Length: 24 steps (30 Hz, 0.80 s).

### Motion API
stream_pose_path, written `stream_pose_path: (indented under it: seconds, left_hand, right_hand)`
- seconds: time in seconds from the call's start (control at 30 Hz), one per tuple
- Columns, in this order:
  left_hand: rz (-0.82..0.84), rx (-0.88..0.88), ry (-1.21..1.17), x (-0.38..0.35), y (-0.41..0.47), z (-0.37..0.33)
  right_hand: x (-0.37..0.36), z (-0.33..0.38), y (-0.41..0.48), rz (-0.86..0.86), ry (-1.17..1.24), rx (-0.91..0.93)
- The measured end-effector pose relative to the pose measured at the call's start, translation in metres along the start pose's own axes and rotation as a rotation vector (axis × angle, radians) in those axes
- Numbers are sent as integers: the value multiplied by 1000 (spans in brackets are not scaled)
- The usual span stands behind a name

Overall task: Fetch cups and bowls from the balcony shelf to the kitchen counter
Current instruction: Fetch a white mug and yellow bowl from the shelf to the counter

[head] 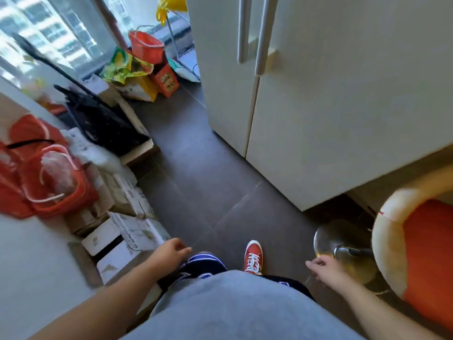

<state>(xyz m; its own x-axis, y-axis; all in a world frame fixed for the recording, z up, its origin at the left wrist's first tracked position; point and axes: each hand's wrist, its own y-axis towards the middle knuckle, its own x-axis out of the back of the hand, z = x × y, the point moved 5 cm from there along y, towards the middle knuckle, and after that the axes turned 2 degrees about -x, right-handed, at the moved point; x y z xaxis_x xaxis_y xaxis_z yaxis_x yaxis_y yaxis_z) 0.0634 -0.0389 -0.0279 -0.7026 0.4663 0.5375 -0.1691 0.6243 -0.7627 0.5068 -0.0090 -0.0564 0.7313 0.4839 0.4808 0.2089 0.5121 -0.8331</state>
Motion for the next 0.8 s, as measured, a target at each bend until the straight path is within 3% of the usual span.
stream_pose_path:
  seconds: [0.23,0.4,0.6,0.8]
  left_hand:
    - [-109,255,-297,37,-5,62]
    - [-133,341,-443,68,25,101]
    - [-107,382,-453,154,86,124]
    - [-156,266,-408,270,158,81]
  right_hand:
    - [5,214,58,46,-171,279]
    - [-27,328,82,131,-220,356]
    - [-28,402,106,111,-201,269]
    - [-7,440,121,43,-137,165]
